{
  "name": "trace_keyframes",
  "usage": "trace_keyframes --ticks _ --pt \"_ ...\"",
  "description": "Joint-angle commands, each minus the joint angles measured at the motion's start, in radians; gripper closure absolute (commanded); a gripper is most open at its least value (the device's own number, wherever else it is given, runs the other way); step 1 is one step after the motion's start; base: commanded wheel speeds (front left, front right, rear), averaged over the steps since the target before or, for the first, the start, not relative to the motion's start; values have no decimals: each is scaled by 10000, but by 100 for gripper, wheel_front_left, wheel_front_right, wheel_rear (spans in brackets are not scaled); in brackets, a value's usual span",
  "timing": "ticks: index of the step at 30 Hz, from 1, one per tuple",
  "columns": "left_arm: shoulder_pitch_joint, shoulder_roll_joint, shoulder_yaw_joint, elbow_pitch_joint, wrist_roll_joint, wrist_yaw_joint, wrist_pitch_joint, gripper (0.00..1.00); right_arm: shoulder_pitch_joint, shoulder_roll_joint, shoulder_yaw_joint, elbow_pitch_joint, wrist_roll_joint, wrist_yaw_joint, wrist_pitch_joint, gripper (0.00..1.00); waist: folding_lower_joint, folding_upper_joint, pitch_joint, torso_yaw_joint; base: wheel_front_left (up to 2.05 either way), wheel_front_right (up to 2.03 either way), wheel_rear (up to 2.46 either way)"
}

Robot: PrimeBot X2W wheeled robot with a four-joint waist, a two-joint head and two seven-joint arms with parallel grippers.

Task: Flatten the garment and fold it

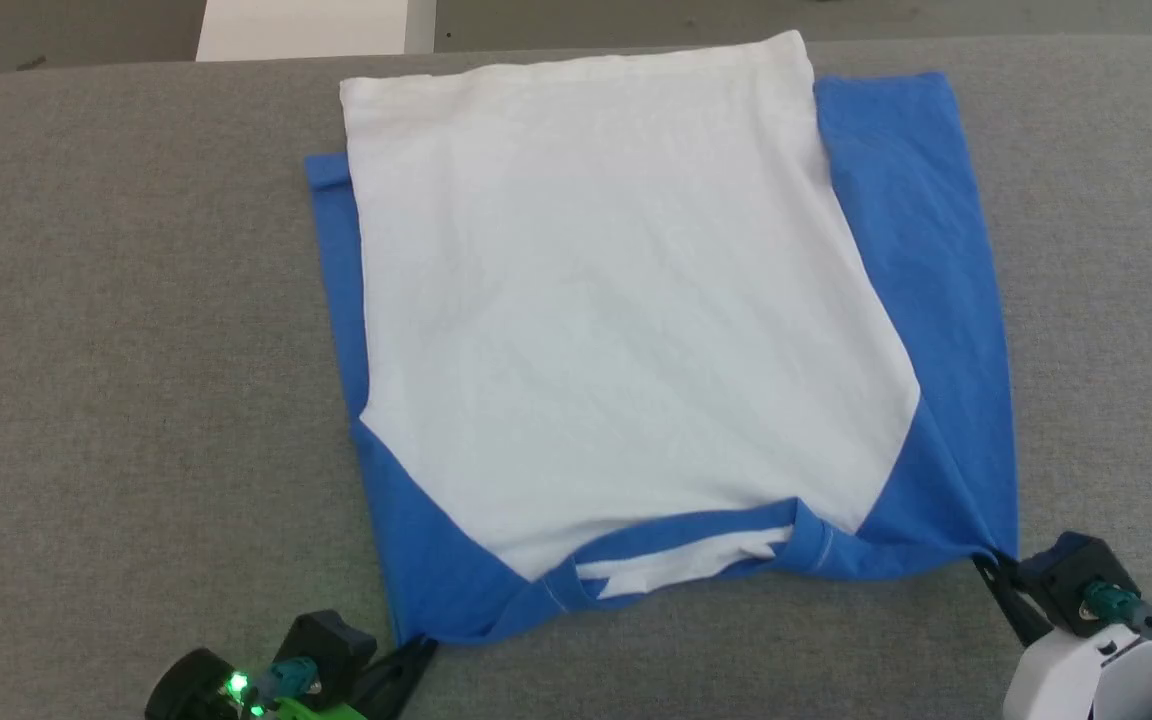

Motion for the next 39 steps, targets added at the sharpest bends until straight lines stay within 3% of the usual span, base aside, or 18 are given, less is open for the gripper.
trace_keyframes --ticks 1,7,16,24,25,26,27,28,29,33,39 --pt "180 65 -49 -62 -151 -83 152 100 236 -52 -9 55 86 -19 149 100 1 0 -20 18 0 0 0" --pt "207 192 -272 45 -121 -222 434 100 853 -169 82 78 261 -19 513 100 1 0 -68 73 0 0 0" --pt "348 -73 -550 429 -492 -485 651 100 1204 28 292 364 363 -19 658 100 1 0 -296 159 0 0 0" --pt "505 -123 -534 674 -535 -335 448 100 1463 110 262 613 407 -19 453 100 1 0 -560 197 0 0 0" --pt "491 -153 -514 698 -500 -311 356 100 1441 128 242 647 356 -19 298 67 1 0 -594 193 0 0 0" --pt "482 -185 -508 733 -461 -297 267 77 1432 139 258 717 311 -19 165 52 1 0 -633 193 0 0 0" --pt "476 -211 -503 764 -430 -282 198 55 1422 177 254 780 326 -19 61 23 1 0 -676 194 0 0 0" --pt "482 -257 -476 796 -406 -244 75 14 1406 252 207 850 352 -19 -100 23 1 0 -728 198 0 0 0" --pt "497 -296 -451 822 -391 -206 -29 0 1392 281 201 900 345 -19 -218 0 1 0 -774 208 0 0 0" --pt "763 -450 -174 844 -649 73 -509 0 1368 504 -26 938 584 -19 -579 0 1 0 -1013 223 0 0 0" --pt "1546 -604 1329 -179 -2034 849 -1776 0 1497 1469 -1383 181 1715 -19 -834 0 1 0 -1330 270 0 0 0"
